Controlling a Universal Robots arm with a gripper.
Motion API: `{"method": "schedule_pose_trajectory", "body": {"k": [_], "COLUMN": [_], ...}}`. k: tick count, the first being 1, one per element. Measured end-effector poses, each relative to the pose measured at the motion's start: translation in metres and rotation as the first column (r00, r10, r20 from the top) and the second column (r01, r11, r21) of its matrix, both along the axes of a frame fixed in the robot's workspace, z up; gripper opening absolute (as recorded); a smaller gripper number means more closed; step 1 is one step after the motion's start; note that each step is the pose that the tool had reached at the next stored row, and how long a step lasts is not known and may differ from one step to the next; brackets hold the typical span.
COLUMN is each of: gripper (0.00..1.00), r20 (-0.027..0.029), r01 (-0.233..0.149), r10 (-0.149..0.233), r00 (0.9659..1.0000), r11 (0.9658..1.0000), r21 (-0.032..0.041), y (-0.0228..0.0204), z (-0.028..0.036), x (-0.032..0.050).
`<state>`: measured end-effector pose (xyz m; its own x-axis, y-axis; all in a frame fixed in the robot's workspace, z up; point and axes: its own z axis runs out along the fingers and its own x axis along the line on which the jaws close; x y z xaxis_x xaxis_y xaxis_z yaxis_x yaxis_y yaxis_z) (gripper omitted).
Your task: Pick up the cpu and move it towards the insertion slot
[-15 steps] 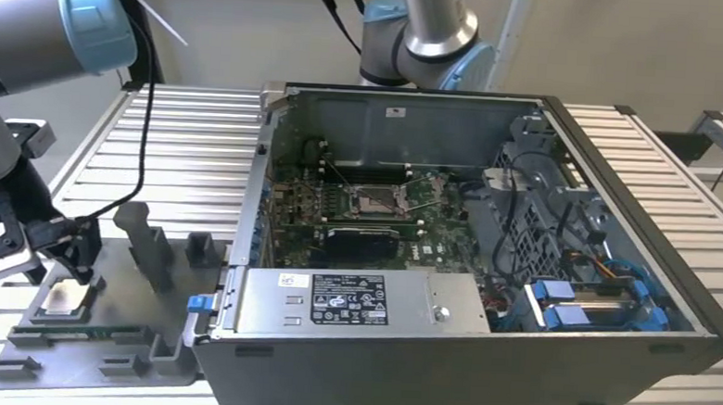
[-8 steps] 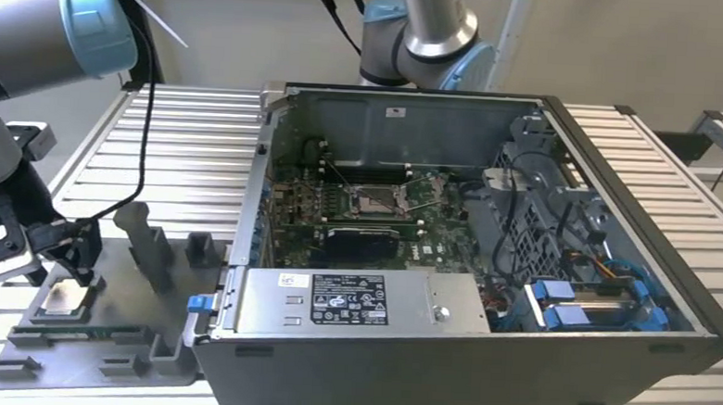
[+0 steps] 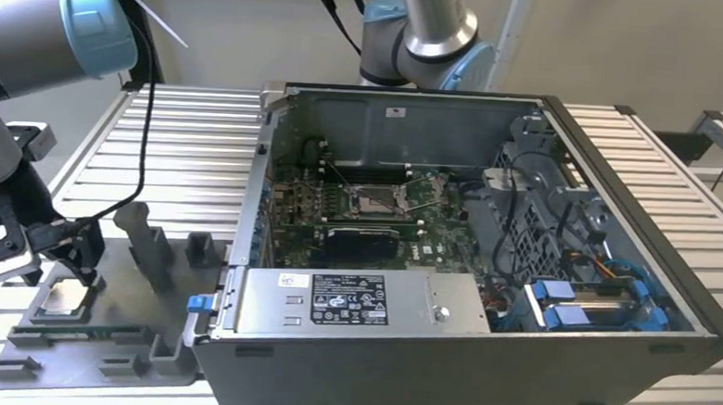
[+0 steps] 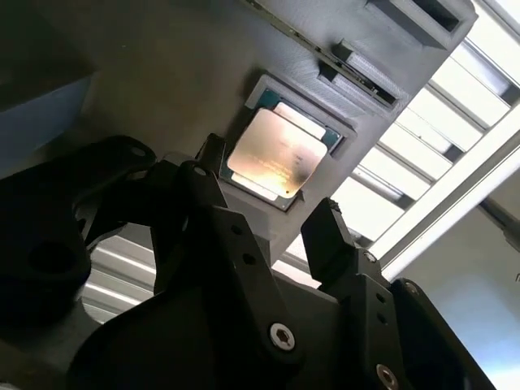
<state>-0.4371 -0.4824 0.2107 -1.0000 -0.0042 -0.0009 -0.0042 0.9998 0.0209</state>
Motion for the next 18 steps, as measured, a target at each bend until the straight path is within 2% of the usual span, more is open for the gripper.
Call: {"method": "schedule_pose_trajectory", "body": {"k": [18], "gripper": [1.0], "r20": [0.0], "r01": [0.0], "r10": [0.0], "r00": [1.0], "r11": [1.0], "r21": [-0.0002], "y": [0.0], "z": [-0.0043], "x": [0.0]}}
